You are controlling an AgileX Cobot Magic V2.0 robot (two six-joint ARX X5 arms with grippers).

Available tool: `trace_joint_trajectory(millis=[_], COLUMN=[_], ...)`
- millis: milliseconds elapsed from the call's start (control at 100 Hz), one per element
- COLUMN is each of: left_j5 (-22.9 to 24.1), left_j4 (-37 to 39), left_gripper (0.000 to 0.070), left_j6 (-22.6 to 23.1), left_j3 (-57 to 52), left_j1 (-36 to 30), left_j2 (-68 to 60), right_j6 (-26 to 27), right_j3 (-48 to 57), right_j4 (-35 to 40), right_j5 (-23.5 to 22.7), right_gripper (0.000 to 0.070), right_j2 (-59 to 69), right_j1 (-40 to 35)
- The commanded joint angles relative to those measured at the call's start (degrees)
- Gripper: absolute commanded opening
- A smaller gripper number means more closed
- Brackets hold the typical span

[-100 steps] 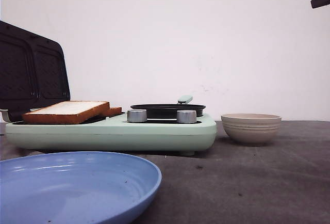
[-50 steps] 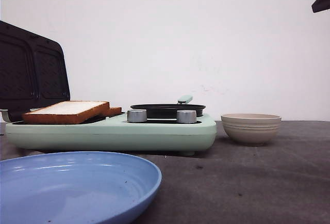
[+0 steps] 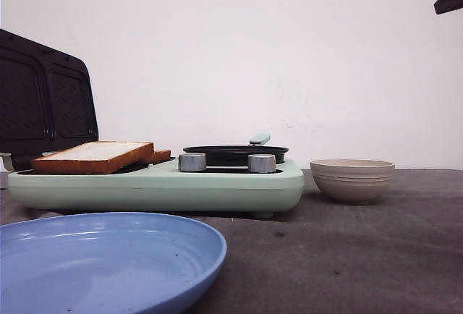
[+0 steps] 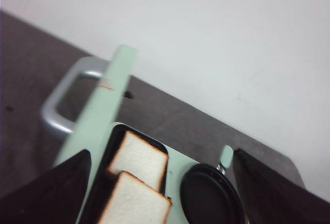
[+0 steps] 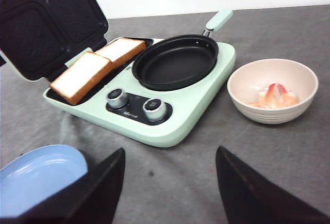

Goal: Make breakfast with bread and shrimp

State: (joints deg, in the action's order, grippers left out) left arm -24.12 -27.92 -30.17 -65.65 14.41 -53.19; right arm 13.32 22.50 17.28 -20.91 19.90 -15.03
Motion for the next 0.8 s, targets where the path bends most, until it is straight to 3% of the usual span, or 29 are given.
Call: trace_joint_trajectory(millis=[0, 90, 190, 430, 790], left_j5=[-5.3, -13.0, -16.9, -19.1, -21.0], left_j4=[1.2, 3.9, 7.2, 12.6, 14.1], left_gripper=[0.0469, 0.0469, 0.0470, 0.0470, 0.0470], left_j6=[-2.6, -6.4, -9.9, -11.3, -11.2], left_j3=[-1.8, -2.1, -2.1, -2.1, -2.1], left_j1=[4.5, 9.7, 12.2, 12.4, 11.9], left_j2=[-3.1, -7.4, -11.0, -18.2, -27.6], right_j6=[0.2, 0.2, 0.2, 0.2, 0.0], right_j3=[0.0, 0.0, 0.0, 0.0, 0.0], right_j4=[-0.5, -0.6, -0.6, -0.6, -0.5], right_j5=[-0.3, -0.3, -0.2, -0.1, 0.0], right_gripper=[0.0335, 0.0335, 0.0335, 0.0335, 0.0335], right_j2=[0.2, 0.2, 0.2, 0.2, 0.2], right_j1=[-0.2, -0.2, -0.2, -0.2, -0.2])
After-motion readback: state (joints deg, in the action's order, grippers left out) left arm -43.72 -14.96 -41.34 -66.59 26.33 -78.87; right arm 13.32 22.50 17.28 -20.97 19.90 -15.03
